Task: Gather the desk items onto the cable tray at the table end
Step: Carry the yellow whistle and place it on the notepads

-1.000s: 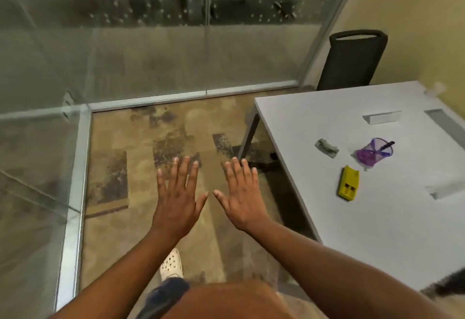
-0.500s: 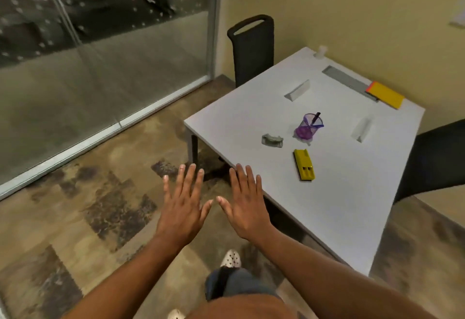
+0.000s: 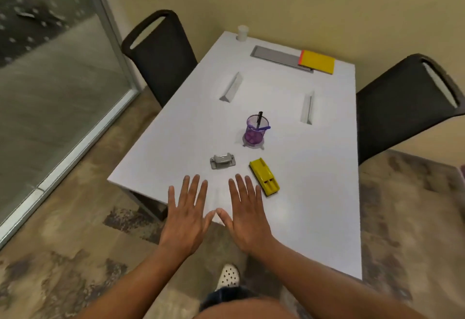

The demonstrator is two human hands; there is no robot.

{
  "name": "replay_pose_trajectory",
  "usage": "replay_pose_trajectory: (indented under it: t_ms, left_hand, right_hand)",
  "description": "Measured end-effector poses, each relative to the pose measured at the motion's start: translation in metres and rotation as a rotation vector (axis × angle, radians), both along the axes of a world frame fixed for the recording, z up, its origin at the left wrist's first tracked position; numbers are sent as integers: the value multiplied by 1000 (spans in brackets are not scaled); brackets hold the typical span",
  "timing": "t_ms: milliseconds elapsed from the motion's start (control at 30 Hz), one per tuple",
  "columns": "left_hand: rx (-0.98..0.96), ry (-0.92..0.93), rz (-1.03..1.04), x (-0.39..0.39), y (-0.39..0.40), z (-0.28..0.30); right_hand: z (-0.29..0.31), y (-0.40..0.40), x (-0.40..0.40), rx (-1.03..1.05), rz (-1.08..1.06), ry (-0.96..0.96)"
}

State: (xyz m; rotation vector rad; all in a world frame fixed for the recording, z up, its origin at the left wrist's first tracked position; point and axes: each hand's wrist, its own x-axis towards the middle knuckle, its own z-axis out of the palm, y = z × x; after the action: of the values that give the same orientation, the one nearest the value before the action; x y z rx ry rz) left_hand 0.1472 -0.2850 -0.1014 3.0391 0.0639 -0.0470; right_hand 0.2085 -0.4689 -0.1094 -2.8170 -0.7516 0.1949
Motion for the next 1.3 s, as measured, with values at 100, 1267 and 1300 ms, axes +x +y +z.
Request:
replay_pose_trajectory:
  t_ms: [100,1267,1300]
  left_hand:
    - [-9,0,-82,37,-9,2]
    - [-497,652,-377,297,-68,-73]
    - [-512,672,-355,297,-70,-73]
  right_hand:
    - [-1,-12,25,5,-88,16]
    - [-69,-56,150,93,-747,451]
    - [-71,-55,152,98,-747,457]
